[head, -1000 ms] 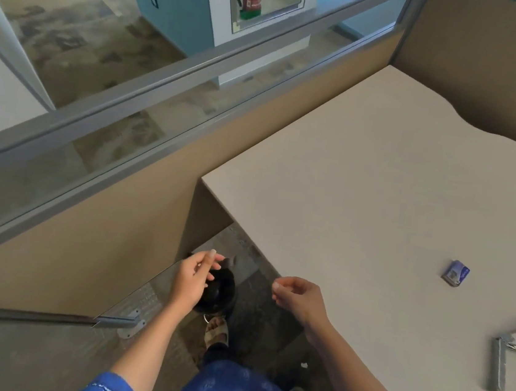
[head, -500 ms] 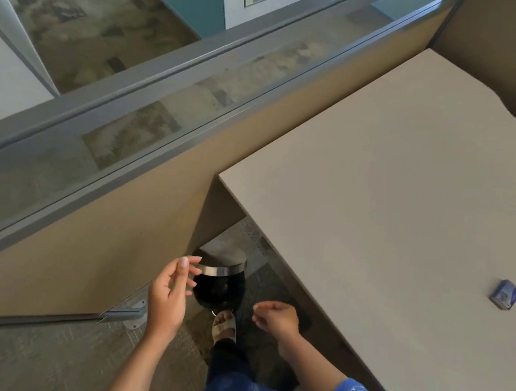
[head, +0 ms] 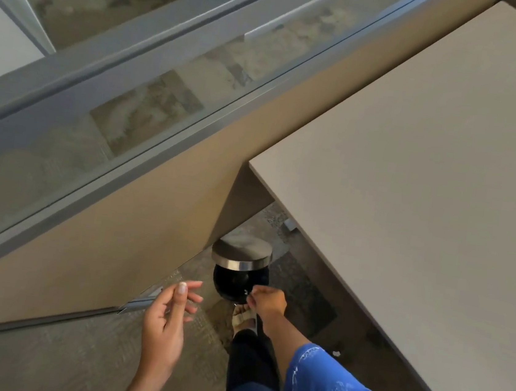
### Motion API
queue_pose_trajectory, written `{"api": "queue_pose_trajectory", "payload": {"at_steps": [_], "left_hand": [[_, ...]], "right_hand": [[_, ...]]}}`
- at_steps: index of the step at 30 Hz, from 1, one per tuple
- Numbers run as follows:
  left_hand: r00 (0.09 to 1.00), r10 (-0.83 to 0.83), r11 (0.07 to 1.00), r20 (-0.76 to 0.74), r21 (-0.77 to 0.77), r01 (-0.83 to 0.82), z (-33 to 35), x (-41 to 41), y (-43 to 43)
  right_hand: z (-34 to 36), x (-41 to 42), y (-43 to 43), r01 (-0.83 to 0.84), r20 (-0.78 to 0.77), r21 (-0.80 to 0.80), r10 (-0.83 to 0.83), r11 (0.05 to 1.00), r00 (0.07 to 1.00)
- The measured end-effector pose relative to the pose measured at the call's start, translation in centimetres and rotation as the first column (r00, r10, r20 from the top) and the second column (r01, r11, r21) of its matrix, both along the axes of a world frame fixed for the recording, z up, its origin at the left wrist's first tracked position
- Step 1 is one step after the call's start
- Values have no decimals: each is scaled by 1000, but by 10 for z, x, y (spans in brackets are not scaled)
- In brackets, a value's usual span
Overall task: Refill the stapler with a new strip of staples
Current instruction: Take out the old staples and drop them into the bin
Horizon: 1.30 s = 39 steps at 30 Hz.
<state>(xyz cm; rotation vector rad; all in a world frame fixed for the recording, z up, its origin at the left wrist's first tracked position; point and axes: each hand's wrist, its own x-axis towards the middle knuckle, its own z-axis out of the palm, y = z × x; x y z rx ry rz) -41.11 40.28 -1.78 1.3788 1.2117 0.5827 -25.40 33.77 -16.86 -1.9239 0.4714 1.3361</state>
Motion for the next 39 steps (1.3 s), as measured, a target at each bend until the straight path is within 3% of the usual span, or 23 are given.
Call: {"api": "queue_pose_trajectory", "payload": {"at_steps": [4,9,16,18,22,25,33,39], "left_hand": [[1000,15,1000,-12,-4,-15,-1,-7,0],[999,-23,1000,-24,6,23,-2,14,-3],[982,-186,983,-29,4,186,-4,82,-19],[972,-236,971,-11,21,236,1,103,-26],[938,-345,936,11,81,343,18,143,-45],[904,-427,900,13,103,424,28,166,-65],[784,-617,757,-66,220,615,51,226,-141],[616,-767,539,-179,339,771,64,282,-211]], "right_hand": [[4,10,-6,122,14,53,-123,991,992],[25,24,-29,-7,43,54,5,999,999],[105,51,-50,-146,174,366,87,919,981],[133,62,-58,-250,300,408,130,878,945],[177,86,-86,-445,600,301,195,844,776],[196,92,-113,-537,695,243,241,808,677],[227,146,-219,-354,764,247,44,902,644],[235,179,-311,-198,801,261,-98,945,590]]}}
